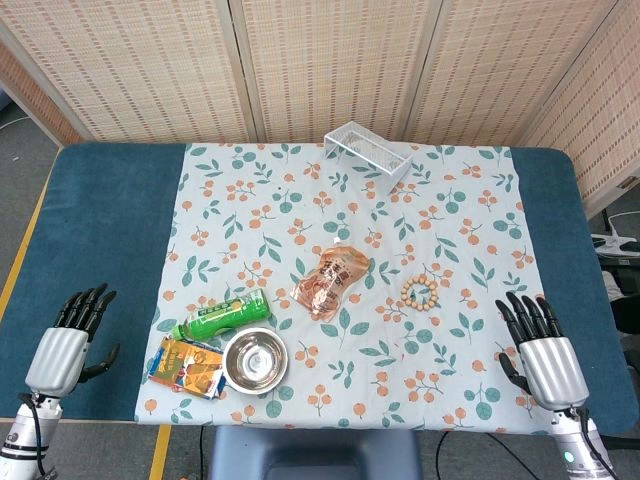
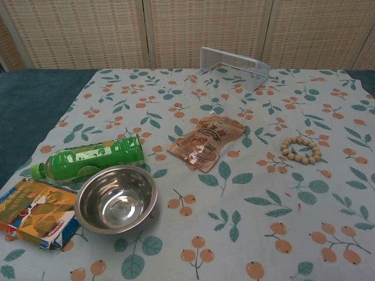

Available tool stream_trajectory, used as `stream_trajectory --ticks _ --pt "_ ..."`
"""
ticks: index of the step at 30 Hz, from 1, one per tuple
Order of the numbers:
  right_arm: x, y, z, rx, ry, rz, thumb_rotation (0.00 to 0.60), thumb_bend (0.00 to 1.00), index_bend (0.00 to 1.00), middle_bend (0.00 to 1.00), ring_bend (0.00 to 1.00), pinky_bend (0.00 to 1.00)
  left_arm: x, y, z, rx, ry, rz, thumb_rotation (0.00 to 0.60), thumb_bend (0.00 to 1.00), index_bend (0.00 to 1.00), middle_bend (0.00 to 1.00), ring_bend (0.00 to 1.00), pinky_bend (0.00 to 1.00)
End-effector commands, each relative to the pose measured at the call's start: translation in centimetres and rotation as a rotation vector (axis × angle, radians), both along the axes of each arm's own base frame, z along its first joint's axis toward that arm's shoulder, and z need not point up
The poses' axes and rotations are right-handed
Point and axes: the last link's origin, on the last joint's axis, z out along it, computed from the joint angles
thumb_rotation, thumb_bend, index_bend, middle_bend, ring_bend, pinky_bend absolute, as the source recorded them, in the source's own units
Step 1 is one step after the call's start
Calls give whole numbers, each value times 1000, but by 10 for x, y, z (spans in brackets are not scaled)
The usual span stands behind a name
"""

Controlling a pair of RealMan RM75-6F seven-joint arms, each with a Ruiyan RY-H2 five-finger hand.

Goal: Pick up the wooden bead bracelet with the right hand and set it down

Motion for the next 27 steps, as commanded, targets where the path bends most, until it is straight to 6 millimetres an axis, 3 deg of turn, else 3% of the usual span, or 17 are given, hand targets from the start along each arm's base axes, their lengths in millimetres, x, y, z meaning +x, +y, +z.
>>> stream_trajectory --ticks 1,7,15,21,27 --pt "-1 -1 -3 12 5 -2 600 311 0 0 0 0 0 0 1 -1 -3 1 600 413 0 0 0 83" --pt "-2 -18 -19 71 30 3 600 313 0 0 0 0 0 2 1 -10 -9 7 600 413 0 0 0 85" --pt "19 -79 -55 215 167 89 600 315 12 45 0 0 -2 4 8 12 -23 15 600 413 0 0 0 89" --pt "29 -112 -85 276 240 126 600 316 158 176 0 0 -5 6 11 15 -26 33 600 413 0 0 0 89" --pt "29 -127 -106 304 266 116 600 316 254 231 0 0 -7 8 10 4 -21 49 600 413 0 0 0 90"
